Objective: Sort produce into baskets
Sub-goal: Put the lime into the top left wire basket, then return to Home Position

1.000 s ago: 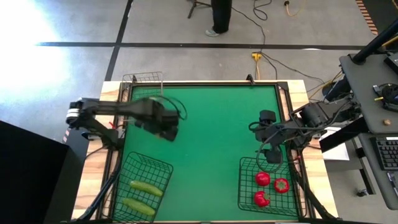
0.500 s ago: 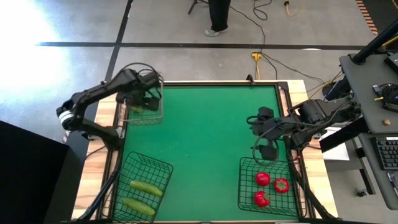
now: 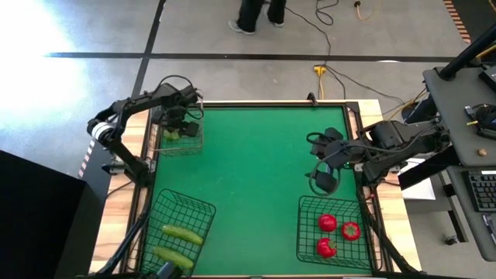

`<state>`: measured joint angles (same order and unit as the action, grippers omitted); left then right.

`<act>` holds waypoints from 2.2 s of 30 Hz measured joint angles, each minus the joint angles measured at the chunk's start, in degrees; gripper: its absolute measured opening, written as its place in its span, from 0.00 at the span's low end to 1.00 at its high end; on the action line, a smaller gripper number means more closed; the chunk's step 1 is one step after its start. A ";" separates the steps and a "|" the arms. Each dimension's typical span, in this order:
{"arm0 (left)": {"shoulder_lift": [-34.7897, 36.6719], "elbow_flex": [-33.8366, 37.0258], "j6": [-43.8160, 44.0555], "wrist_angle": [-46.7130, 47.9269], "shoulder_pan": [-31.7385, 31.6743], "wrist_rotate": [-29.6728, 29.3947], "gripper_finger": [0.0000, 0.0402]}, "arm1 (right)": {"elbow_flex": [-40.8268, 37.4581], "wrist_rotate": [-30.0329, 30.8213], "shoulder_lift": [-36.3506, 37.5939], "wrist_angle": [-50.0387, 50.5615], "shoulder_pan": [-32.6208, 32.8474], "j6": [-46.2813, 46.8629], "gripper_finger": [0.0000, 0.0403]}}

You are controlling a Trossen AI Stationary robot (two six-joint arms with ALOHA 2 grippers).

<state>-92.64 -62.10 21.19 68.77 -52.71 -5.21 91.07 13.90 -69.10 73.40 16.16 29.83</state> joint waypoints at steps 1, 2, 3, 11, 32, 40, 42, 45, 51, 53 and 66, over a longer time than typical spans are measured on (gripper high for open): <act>-0.48 -0.01 -0.68 -0.48 -0.15 0.26 0.39 | 0.00 0.20 0.00 -0.62 -0.46 0.02 0.91; -0.93 -0.01 -1.24 -0.73 -0.29 0.22 0.40 | 0.00 0.23 0.00 -1.27 -0.79 0.02 0.91; -1.31 -0.01 -1.69 -0.88 -0.36 0.28 0.40 | 0.00 0.23 0.00 -1.77 -1.22 -0.08 0.91; -3.01 -0.01 -2.98 -2.89 -0.42 -0.02 0.53 | 0.00 -0.41 0.00 -4.34 -4.38 -3.03 0.91; 36.64 -0.72 0.06 -10.90 12.18 6.29 0.69 | 1.31 -0.96 -0.88 -23.79 -10.86 -19.41 0.91; 52.52 15.29 8.38 -53.07 41.19 2.62 0.51 | -11.91 -2.32 4.03 -36.84 -12.19 -26.40 0.64; 54.03 19.72 6.53 -60.35 48.64 -3.28 0.42 | -17.67 -2.31 8.22 -43.24 -12.02 -24.47 0.50; 55.53 23.94 4.17 -63.22 56.96 -13.13 0.28 | -25.03 -2.50 14.29 -49.54 -11.67 -20.70 0.31; 55.21 27.14 3.93 -63.84 64.15 -19.43 0.11 | -33.23 -2.18 22.25 -49.71 -11.75 -12.39 0.06; 54.44 27.42 3.94 -65.16 64.28 -19.52 0.09 | -34.51 -2.33 23.85 -49.65 -11.71 -12.98 0.03; 54.74 33.65 -22.22 -81.94 60.75 5.29 0.08 | -42.17 -13.51 33.70 -51.89 -11.64 -41.14 0.03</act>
<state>-37.90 -28.45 -1.03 -13.18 8.04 0.08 48.90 0.39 -35.40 21.51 4.51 -11.32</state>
